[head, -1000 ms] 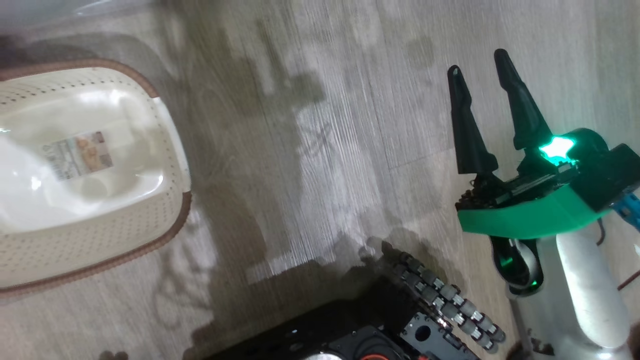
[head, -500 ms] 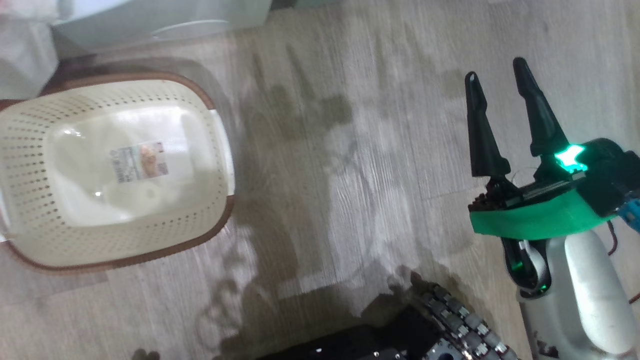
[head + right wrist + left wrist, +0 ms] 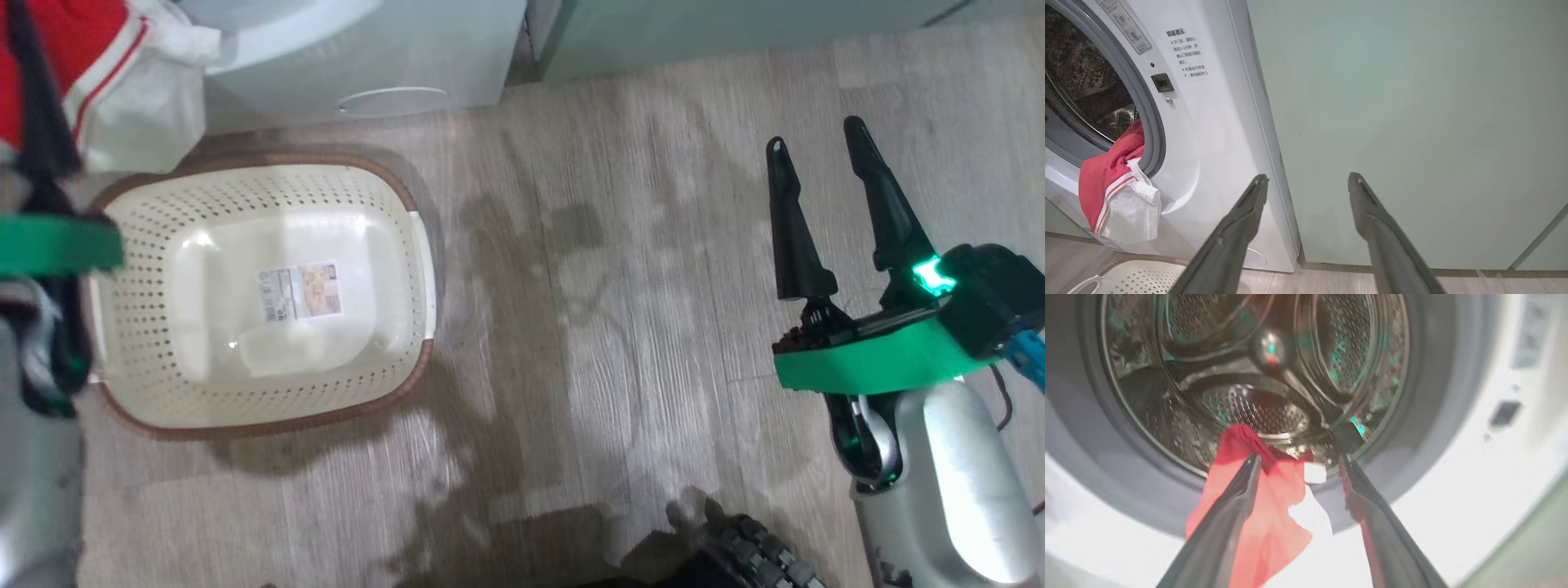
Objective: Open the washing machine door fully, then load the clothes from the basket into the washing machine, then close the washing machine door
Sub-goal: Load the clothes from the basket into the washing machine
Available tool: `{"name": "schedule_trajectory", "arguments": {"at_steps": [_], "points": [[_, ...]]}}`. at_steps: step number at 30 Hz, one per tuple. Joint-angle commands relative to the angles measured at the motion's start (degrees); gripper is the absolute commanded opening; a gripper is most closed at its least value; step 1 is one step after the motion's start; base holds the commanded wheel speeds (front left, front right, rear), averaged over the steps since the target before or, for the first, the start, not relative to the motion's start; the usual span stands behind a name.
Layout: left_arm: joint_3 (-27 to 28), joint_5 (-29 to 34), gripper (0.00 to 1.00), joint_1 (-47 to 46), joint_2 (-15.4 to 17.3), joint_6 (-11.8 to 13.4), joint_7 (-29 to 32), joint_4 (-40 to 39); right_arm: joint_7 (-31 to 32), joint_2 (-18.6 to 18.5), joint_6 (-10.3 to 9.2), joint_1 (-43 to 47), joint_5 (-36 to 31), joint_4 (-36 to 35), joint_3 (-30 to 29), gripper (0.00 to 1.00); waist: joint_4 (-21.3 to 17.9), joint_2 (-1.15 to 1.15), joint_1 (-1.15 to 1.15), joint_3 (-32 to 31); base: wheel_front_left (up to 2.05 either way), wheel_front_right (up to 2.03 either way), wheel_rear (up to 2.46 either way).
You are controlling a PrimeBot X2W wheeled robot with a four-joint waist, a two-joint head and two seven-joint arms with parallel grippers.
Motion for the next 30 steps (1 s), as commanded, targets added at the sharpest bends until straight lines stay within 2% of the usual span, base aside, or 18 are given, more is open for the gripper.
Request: {"name": "schedule_trajectory", "arguments": {"at_steps": [1, 6, 13, 21, 30], "points": [[1.53, 0.45, 1.00, 0.74, 1.51, 0.52, -0.15, -2.48, 0.34, -0.05, 0.00, 1.83, -0.54, -1.54, 0.89, 1.00, 0.75, 0.00, 0.01, -0.92, 0.00, 0.00, 0.00], [-0.69, 1.31, 1.00, 7.04, -0.05, 1.19, 0.26, -4.13, 1.12, -0.05, 0.00, 2.41, -1.14, -0.74, 0.28, 1.00, 2.00, 0.00, 0.01, -3.05, 0.00, 0.00, 0.00], [-2.28, 0.85, 1.00, 12.90, -2.44, 1.75, 0.20, -2.33, 2.40, -0.05, 0.00, 3.59, -1.90, 1.08, -0.42, 1.00, 3.79, 0.00, 0.01, -7.23, 0.00, 0.00, 0.00], [-4.11, 0.31, 1.00, 17.37, -5.05, 1.53, 0.00, 1.30, 3.98, -0.05, 0.00, 6.01, -2.27, 2.47, -1.28, 1.00, 5.19, 0.00, 0.01, -12.34, 0.00, 0.00, 0.00], [-4.84, 0.39, 1.00, 19.24, -5.82, 1.15, -0.12, 2.74, 5.22, -0.05, 0.00, 7.54, -2.45, 2.31, -1.58, 1.00, 6.00, 0.00, 0.01, -14.54, 0.00, 0.00, 0.00]]}}
